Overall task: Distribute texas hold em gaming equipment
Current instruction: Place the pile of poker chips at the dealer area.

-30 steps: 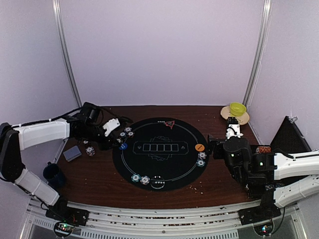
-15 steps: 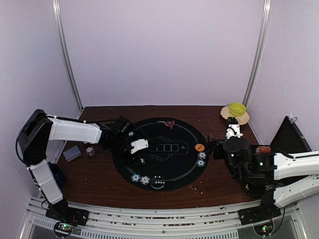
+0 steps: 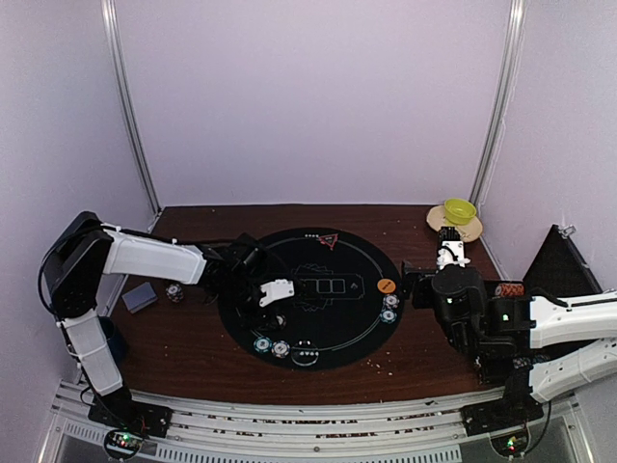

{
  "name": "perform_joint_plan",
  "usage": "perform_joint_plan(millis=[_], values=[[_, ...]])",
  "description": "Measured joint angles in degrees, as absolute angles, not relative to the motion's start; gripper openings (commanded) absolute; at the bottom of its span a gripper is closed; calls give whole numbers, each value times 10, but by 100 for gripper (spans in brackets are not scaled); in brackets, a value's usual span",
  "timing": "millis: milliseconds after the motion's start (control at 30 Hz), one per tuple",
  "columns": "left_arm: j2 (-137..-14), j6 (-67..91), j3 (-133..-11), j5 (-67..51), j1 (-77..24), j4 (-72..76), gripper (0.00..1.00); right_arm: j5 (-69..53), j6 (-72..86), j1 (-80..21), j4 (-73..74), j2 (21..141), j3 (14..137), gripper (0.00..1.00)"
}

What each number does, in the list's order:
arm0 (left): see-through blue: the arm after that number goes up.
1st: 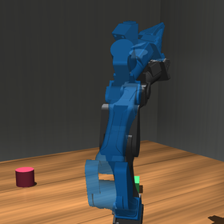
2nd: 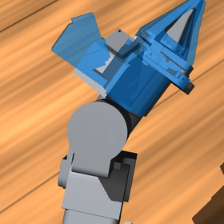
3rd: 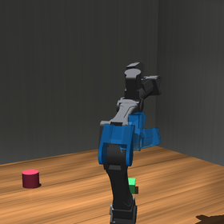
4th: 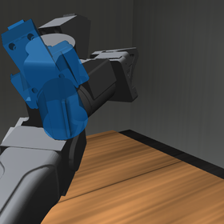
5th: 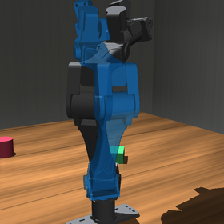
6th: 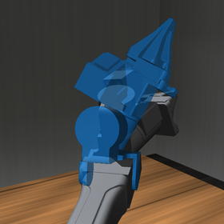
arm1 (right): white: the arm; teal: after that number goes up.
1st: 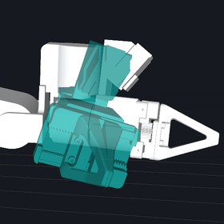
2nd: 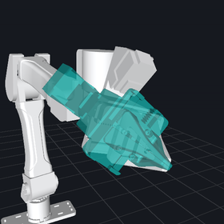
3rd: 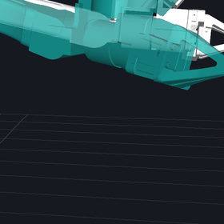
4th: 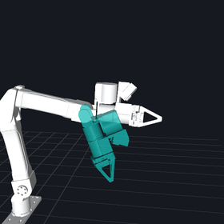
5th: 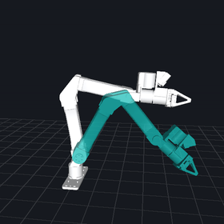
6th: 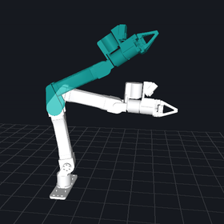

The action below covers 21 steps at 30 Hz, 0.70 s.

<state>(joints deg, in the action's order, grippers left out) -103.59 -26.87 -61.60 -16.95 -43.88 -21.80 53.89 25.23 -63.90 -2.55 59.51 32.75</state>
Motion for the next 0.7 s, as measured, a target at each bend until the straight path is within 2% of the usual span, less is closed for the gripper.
perform_joint_plan(millis=[700], values=[[-1049,-271,-616,-170,-439,-225,34,539,252,-639,-24,595,328,100]])
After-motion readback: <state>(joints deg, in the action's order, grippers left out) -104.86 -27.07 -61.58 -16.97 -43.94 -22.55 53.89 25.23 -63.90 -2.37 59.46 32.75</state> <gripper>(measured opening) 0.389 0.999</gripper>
